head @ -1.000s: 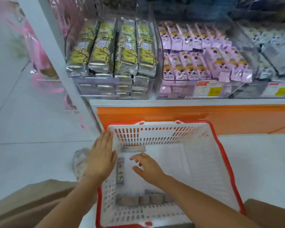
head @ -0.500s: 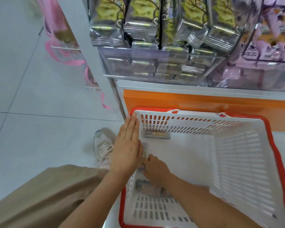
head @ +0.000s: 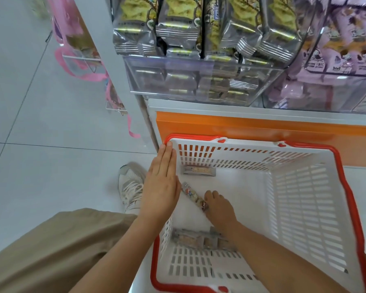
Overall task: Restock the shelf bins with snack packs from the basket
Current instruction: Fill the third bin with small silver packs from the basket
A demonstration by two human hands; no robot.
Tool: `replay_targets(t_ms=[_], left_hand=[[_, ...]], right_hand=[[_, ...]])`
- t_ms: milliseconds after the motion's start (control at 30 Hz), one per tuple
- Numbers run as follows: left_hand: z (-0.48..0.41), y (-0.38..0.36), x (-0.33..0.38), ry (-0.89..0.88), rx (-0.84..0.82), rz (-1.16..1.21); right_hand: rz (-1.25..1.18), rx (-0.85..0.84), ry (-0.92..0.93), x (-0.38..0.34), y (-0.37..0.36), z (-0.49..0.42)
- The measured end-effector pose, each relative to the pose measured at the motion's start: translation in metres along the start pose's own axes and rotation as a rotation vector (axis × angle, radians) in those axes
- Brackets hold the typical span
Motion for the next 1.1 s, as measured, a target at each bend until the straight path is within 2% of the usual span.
replay_targets(t_ms=[100, 200, 300, 400, 600, 733, 867, 967, 1100], left_hand=[[0.0, -0.001, 0.0, 0.002, -0.005, -0.006], [0.001, -0.002, -0.001, 0.006, -0.022, 0.012], [0.0, -0.004, -0.001, 0.01, -0.032, 0.016], [0.0, -0.004, -0.002, 0.005, -0.025, 0.003], [-0.001, -0.005, -0.004, 0.007, -0.026, -0.03], [0.0, -0.004, -0.004, 0.019, -0.075, -0.07], [0.002, 0.012, 0.013, 0.007, -0.052, -0.113], [0.003, 0.038, 0.048, -0.106, 0.045, -0.077], [0.005, 0.094, 0.125, -0.356, 0.267, -0.01]], right_hand=[[-0.039, -0.063, 0.06, -0.013, 0.008, 0.002], [-0.011, -0.101, 0.211, -0.03, -0.002, 0.0], [-0.001, -0.121, 0.198, -0.027, -0.01, -0.003], [-0.043, -0.058, 0.207, -0.025, -0.004, -0.001], [-0.103, -0.013, 0.215, -0.015, 0.036, 0.011], [-0.298, 0.07, 0.185, -0.001, 0.088, 0.033], [-0.418, 0.217, 0.061, 0.033, 0.145, 0.074], [-0.442, 0.333, 0.01, 0.054, 0.186, 0.113], [-0.519, 0.525, 0.03, 0.075, 0.246, 0.169]])
Point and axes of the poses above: each hand's wrist, its own z-axis away from the middle knuckle, its own y-axis out of the back of the hand, x = y × z, the point moved 10 cm from there along -z, towards the middle knuckle, and after that the axes turned 5 degrees about y, right-handed, at the moved point
